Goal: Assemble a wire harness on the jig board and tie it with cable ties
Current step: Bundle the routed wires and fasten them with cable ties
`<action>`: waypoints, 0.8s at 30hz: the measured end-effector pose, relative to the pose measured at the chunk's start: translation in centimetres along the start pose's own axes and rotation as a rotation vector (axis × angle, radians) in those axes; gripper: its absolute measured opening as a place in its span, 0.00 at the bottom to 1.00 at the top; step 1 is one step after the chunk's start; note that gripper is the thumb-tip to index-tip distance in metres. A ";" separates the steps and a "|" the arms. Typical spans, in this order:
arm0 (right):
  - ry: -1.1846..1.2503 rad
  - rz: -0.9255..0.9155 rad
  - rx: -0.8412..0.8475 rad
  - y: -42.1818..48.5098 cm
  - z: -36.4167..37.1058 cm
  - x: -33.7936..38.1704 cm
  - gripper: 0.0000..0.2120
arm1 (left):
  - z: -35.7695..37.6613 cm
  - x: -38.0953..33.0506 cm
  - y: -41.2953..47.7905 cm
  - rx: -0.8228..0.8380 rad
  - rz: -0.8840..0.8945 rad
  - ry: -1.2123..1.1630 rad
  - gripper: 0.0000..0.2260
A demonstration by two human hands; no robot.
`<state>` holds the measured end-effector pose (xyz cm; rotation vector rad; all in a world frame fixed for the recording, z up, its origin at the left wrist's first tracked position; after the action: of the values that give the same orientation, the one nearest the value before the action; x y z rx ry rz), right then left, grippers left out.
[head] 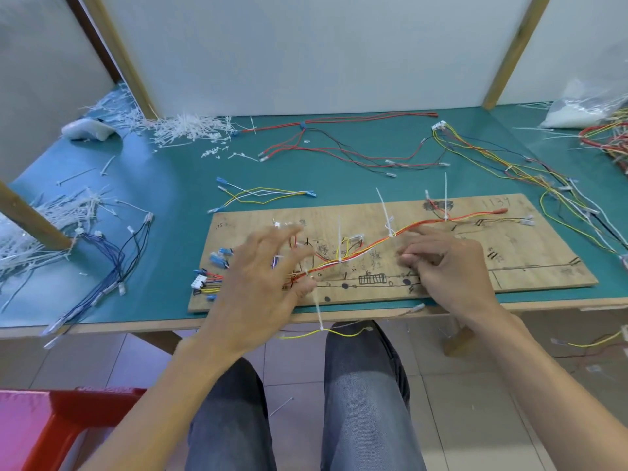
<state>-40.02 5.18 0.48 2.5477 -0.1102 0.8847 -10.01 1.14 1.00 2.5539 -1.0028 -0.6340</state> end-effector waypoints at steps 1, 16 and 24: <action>0.003 0.035 0.041 0.1 -0.2 0.1 0.08 | -0.9 0.7 -0.1 -0.036 -0.002 0.032 0.18; 0.123 0.005 0.089 -1.8 7.9 8.1 0.34 | -3.1 2.6 -0.5 0.312 -0.197 0.133 0.13; 0.067 0.039 -0.117 -1.6 9.0 8.0 0.16 | -2.9 2.6 0.8 0.348 -0.242 0.232 0.11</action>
<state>-28.22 3.29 -1.60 2.4128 -0.1869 0.9487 -7.31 -0.82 3.05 2.9979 -0.7876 -0.2233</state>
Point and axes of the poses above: each hand's wrist, its own y-axis towards the middle knuckle, its own z-axis out of the palm, x = y × z, the point moved 3 cm from there along y, towards the middle knuckle, and after that the axes turned 4 degrees about -y, right-handed, at the moved point
